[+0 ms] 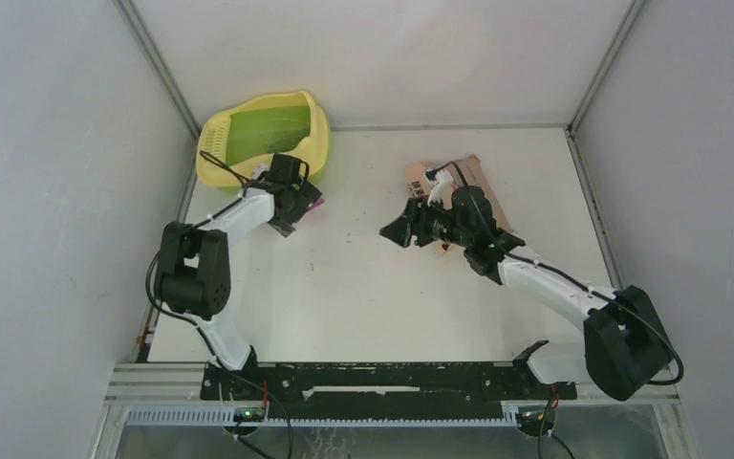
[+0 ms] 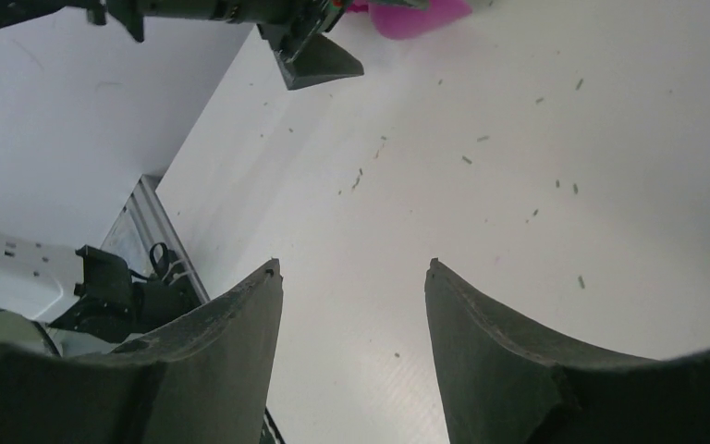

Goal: Fill the litter box with clean litter
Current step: Adjust the spatula at the center of the board.

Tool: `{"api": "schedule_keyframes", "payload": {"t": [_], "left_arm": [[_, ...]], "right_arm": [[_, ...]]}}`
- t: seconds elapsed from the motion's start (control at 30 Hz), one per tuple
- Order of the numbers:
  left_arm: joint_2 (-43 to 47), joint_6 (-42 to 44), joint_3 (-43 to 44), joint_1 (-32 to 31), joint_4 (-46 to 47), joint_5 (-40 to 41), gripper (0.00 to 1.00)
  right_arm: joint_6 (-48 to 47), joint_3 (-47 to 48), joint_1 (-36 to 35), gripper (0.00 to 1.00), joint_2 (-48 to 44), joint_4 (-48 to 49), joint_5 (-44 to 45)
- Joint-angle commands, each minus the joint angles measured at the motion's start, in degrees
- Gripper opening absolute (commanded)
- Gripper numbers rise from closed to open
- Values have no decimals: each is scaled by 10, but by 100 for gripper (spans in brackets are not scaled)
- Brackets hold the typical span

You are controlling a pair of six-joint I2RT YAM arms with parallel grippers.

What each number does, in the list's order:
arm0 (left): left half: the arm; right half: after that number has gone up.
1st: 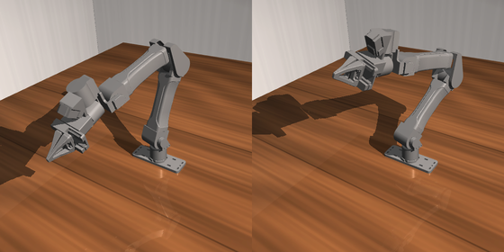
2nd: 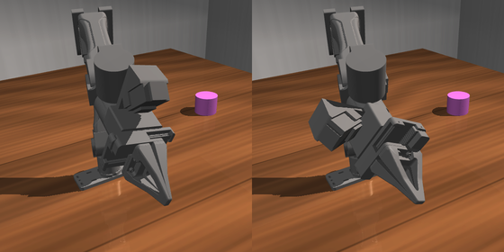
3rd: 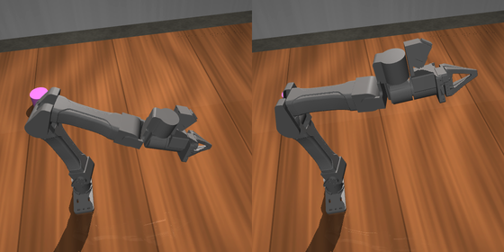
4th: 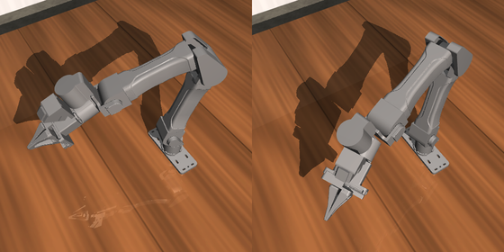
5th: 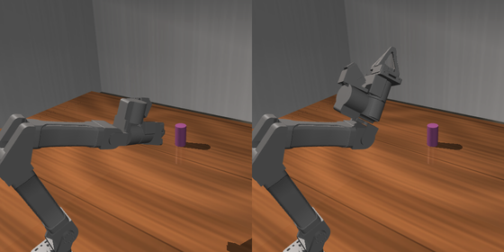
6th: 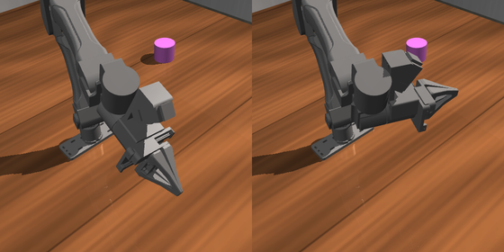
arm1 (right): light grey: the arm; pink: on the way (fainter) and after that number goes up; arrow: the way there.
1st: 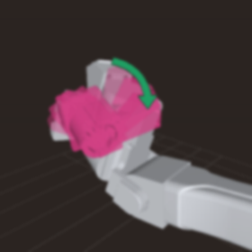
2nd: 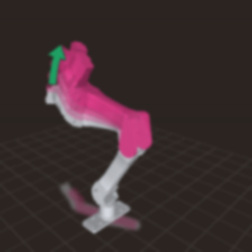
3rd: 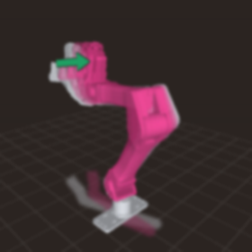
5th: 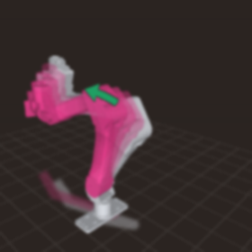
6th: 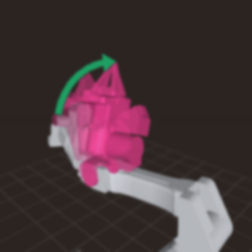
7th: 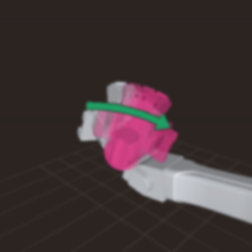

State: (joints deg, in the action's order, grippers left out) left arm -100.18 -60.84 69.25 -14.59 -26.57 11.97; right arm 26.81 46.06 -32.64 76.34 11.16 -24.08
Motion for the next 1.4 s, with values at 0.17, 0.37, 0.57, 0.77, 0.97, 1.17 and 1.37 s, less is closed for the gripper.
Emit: {"api": "schedule_keyframes", "payload": {"t": [0.17,0.37,0.57,0.77,0.97,1.17,1.37], "left_arm": [[-20,-148,1,-12,33,40,100],[-16,-181,1,-33,56,62,98],[-33,-217,22,-35,30,85,98],[-36,-243,27,-28,7,102,99],[-53,-247,42,-17,2,99,99],[-65,-249,50,-9,0,92,98],[-68,-250,41,-6,5,93,97]], "right_arm": [[-24,-64,6,66,-80,-38,-29],[-20,-94,8,66,-103,-30,-43],[-17,-111,16,66,-112,-22,-58],[-16,-121,27,66,-116,-18,-71],[-5,-126,29,65,-113,-5,-85],[-3,-134,28,65,-119,-3,-88],[1,-146,28,65,-124,3,-89]]}}
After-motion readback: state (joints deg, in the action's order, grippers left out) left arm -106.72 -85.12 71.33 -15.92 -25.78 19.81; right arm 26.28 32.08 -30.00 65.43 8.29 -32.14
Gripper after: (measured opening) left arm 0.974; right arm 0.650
